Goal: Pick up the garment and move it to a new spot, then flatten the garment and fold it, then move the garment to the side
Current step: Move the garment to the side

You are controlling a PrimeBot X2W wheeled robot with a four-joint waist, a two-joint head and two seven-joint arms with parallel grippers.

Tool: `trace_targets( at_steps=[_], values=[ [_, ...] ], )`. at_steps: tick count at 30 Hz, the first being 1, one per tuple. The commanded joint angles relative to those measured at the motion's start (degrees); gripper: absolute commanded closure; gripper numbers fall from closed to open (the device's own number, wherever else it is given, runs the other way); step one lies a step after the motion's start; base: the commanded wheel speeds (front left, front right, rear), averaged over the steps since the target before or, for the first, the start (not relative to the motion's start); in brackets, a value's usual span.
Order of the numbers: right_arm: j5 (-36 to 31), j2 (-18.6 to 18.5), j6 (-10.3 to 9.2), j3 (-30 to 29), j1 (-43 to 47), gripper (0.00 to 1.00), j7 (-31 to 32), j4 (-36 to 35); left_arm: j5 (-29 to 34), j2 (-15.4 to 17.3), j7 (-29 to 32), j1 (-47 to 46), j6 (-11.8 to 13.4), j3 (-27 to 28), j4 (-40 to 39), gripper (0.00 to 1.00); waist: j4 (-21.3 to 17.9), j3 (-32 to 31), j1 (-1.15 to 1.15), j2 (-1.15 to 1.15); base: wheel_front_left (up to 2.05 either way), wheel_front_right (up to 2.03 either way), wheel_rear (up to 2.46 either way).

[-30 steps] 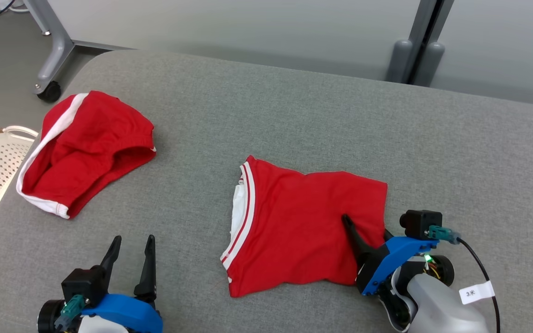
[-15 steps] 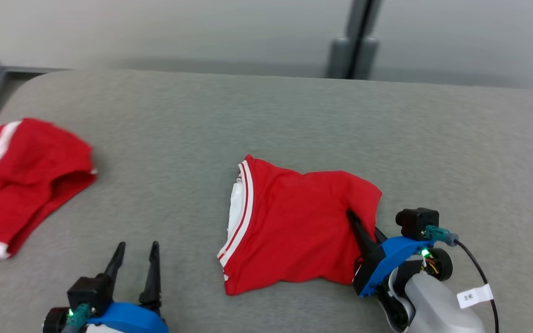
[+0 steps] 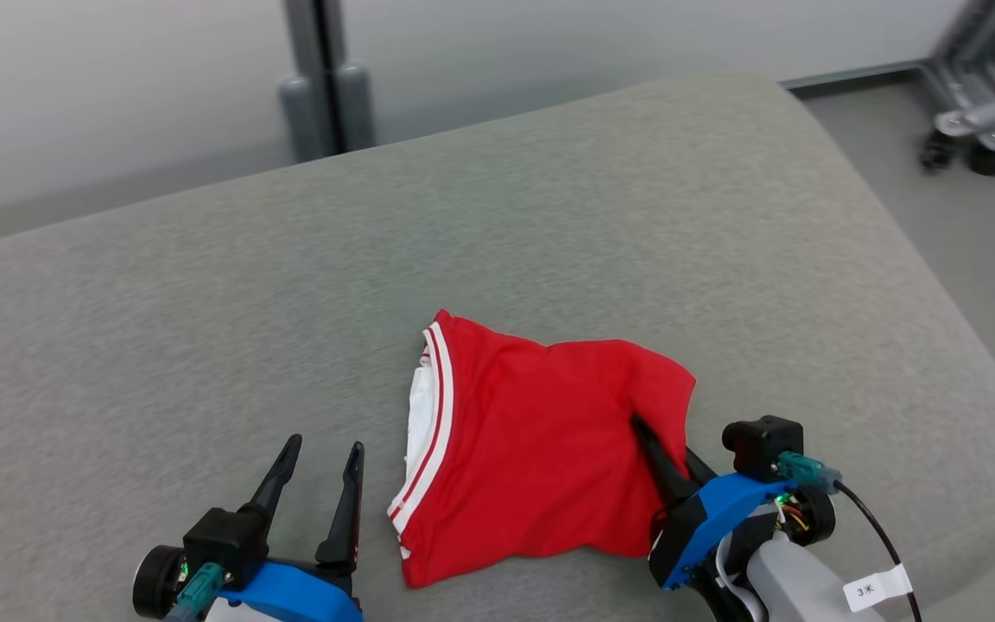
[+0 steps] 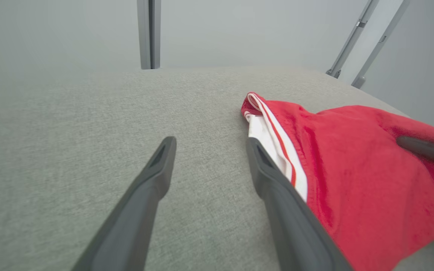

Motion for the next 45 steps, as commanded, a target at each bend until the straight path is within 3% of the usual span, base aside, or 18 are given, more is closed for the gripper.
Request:
trace_targets(
  at_steps=[1, 6, 9, 13, 17, 22, 27, 33, 39, 40, 41, 45],
  values=[
    [-0.29, -0.24, -0.01, -0.22, 1.05, 1.00, 0.00, -0.61, 0.03, 0.65, -0.14, 0.62, 0.11, -0.24, -0.33, 0.00, -3.47, -1.87, 0.00, 0.00, 0.00, 0.00, 0.00],
    [-3.20, -0.24, -0.01, -2.77, 1.16, 1.00, 0.00, -0.82, -0.32, 1.64, -0.14, 0.79, 0.11, -1.52, -0.84, 0.00, -5.66, -0.14, 0.00, 0.00, 0.00, 0.00, 0.00],
    [-8.82, -0.25, -0.01, -6.75, -1.45, 1.00, 0.00, 0.93, -0.63, 3.13, -0.14, 0.35, 0.11, -2.20, -1.31, 0.00, -4.92, 1.90, 0.00, 0.00, 0.00, 0.00, 0.00],
    [-21.55, -0.52, -0.01, -17.47, -5.88, 1.00, -0.01, 4.54, -1.40, 5.37, -0.14, -0.66, 0.11, -3.15, -1.93, 0.00, -2.07, 5.12, 0.00, 0.00, 0.00, 0.00, 0.00],
    [-35.20, -3.31, -0.01, -29.66, -9.79, 1.00, 1.82, 3.81, -2.58, 8.06, -0.14, -1.42, 0.11, -2.94, -2.54, 0.00, 1.44, 8.03, 0.00, 0.00, 0.00, 0.00, 0.00],
    [-48.71, -5.46, -0.02, -43.85, -10.39, 1.00, 8.09, -4.33, -3.91, 10.09, -0.13, -2.13, 0.11, -2.42, -2.75, 0.00, 5.25, 10.48, 0.00, 0.00, 0.00, 0.00, 0.00],
    [-56.48, -5.11, -0.03, -54.55, -9.08, 1.00, 13.20, -13.49, -4.56, 11.38, -0.13, -2.61, 0.11, -2.15, -3.39, 0.00, 7.82, 12.04, 0.00, 0.00, 0.00, 0.00, 0.00],
    [-60.76, -2.97, -0.03, -61.31, -7.72, 1.00, 16.58, -21.67, -5.23, 12.45, 0.01, -3.20, 0.15, -2.42, -3.94, 0.00, 9.35, 13.38, 0.00, 0.00, 0.00, 0.00, 0.00],
    [-62.28, -1.14, -0.04, -64.08, -6.75, 1.00, 17.91, -27.96, -5.52, 13.28, 0.02, -3.83, 0.15, -2.57, -4.21, 0.00, 9.90, 14.14, 0.00, 0.00, 0.00, 0.00, 0.00],
    [-62.23, -0.98, -0.04, -64.63, -6.91, 0.61, 17.37, -29.43, -5.57, 13.39, 0.02, -3.95, 0.15, -2.56, -4.21, 0.00, 9.96, 14.27, 0.00, 0.00, 0.00, 0.00, 0.00],
    [-62.60, -0.73, -0.04, -64.84, -6.83, 0.00, 17.19, -30.34, -5.60, 13.45, 0.03, -4.08, 0.15, -2.51, -4.17, 0.00, 10.02, 14.34, 0.00, 0.00, 0.00, 0.00, 0.00],
    [-63.09, -0.30, -0.03, -66.15, -7.88, 0.00, 15.58, -33.23, -5.71, 13.43, 0.03, -4.28, 0.15, -2.25, -3.64, 0.00, 10.13, 14.39, 0.00, 0.00, 0.00, 0.00, 0.00]
  ],
)
